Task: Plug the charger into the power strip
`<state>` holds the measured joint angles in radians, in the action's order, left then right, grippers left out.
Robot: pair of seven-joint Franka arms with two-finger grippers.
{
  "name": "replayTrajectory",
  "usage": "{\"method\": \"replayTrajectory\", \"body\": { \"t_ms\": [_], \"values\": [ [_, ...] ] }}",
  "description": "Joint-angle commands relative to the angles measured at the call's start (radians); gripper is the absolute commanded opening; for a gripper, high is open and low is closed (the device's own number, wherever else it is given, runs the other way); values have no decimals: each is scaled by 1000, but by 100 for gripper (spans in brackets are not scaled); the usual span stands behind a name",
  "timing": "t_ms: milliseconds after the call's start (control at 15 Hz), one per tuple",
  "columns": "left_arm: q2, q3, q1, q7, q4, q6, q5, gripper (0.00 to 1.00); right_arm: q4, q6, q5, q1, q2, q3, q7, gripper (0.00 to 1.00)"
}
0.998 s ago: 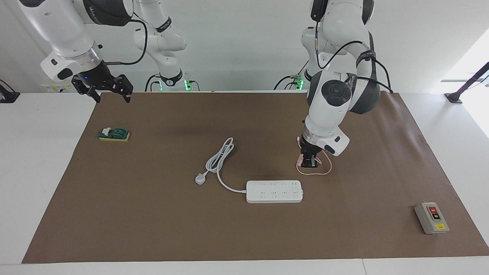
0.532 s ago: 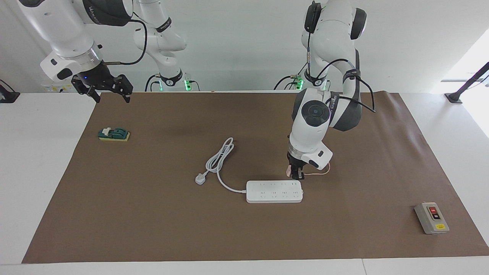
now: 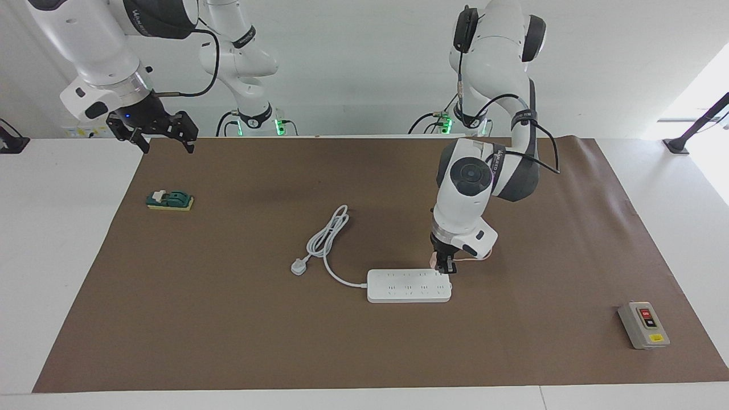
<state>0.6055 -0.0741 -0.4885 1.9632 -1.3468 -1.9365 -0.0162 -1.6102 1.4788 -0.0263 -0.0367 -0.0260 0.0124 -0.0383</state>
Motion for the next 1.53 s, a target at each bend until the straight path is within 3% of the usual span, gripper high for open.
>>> {"method": "replayTrajectory", "body": {
  "t_ms": [0,865,1463],
  "values": [
    [14,-3,4,-4,21,-16,22,0,-17,2,-7,-23,-17,-15,-20,100],
    [36,-4,13,-20,18,-56,29,0,-14,0,-6,-23,-17,-12,-20,100],
    [5,-4,5,-10,21,-29,35,0,-14,0,-6,-22,-17,-12,-21,100]
  ]
}}
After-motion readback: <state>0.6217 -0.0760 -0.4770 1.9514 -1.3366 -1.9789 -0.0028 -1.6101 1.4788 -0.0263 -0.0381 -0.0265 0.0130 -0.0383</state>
